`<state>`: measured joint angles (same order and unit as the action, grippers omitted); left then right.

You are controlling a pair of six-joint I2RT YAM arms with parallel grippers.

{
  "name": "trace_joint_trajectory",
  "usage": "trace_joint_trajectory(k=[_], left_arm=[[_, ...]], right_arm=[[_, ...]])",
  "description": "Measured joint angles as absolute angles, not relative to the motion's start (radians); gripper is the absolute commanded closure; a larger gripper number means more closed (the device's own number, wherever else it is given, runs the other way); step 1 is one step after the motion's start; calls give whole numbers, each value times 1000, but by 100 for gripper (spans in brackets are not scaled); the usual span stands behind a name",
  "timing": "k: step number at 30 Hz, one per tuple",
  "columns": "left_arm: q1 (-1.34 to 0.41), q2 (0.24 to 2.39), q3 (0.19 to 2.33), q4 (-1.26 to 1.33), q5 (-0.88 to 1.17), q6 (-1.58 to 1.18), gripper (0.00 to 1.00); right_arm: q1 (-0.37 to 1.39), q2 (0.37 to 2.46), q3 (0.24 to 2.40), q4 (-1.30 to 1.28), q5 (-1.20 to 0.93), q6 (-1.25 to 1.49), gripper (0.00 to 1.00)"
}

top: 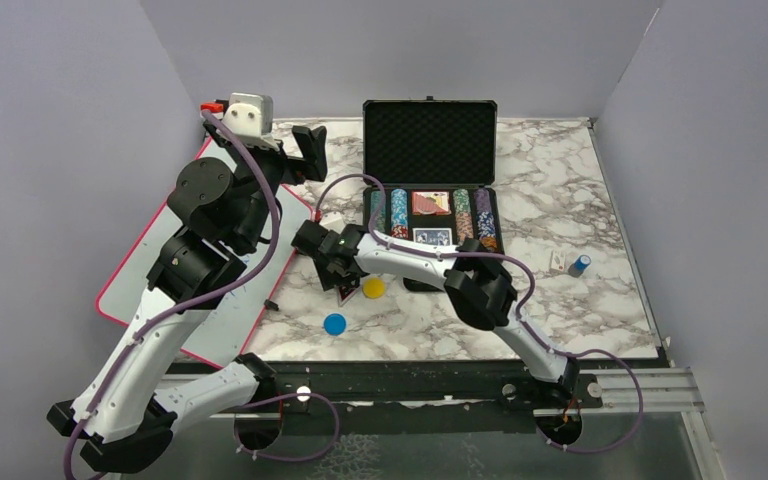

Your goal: Pack up texas hold em set

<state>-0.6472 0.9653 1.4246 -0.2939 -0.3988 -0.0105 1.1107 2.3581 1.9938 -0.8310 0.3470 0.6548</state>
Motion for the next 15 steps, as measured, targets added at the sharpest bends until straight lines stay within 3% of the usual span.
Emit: trace_joint_trajectory(k=[9, 15], left_arm=[[-647, 966, 1425, -294, -399, -11, 6], [-647, 966, 1424, -294, -399, -11, 6]], right_arm=[[1107, 2328, 1942, -826, 329, 657, 27], [1103, 2296, 1881, -805, 271, 655, 33]])
